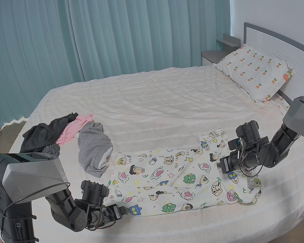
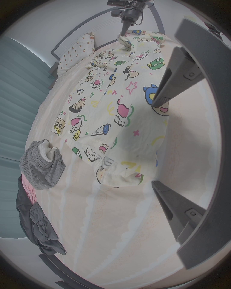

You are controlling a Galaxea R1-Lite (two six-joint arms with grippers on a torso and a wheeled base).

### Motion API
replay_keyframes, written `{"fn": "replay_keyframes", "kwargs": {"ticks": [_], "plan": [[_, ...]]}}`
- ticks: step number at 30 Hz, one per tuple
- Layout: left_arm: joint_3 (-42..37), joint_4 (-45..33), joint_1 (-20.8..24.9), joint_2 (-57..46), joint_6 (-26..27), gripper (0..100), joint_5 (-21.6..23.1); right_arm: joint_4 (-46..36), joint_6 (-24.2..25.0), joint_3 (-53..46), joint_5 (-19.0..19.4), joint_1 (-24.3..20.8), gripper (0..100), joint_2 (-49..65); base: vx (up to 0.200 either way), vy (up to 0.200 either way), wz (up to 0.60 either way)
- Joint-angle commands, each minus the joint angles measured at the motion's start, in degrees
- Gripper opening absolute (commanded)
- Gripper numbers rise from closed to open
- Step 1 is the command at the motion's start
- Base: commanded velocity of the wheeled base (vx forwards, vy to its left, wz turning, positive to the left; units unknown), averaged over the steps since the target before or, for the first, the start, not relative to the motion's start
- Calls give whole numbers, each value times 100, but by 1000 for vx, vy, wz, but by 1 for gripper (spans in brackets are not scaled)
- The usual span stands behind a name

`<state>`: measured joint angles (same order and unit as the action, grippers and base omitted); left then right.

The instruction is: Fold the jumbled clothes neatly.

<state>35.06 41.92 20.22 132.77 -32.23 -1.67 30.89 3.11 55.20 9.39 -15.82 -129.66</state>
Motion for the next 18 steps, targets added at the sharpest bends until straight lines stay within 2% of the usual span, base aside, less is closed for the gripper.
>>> {"fn": "replay_keyframes", "kwargs": {"ticks": [1, 2, 3, 7, 12, 14, 18], "plan": [[1, 0, -1, 4, -2, 100, 0, 110, -249, -123, -95, -123, 0, -341, 0, 0, 0], [1, 0, -1, 4, -2, 100, 0, 110, -249, -123, -95, -123, 0, -341, 0, 0, 0], [1, 0, -1, 4, -2, 100, 0, 110, -390, -211, -86, -123, 100, -367, 0, 0, 0], [1, 0, -1, 4, -2, 100, -9, 189, -548, -449, 11, -158, 100, -306, 0, 0, 0], [-8, 0, -1, 4, -2, 100, -9, 787, -478, -624, 98, -52, 100, -165, 0, 0, 0], [1, 0, 17, 4, -2, 100, -9, 1235, -118, -668, 90, 79, 100, -95, 0, 0, 0], [1, 0, 17, 12, -2, 100, -9, 1332, 577, -783, 81, 317, 100, 143, 0, 0, 0]]}}
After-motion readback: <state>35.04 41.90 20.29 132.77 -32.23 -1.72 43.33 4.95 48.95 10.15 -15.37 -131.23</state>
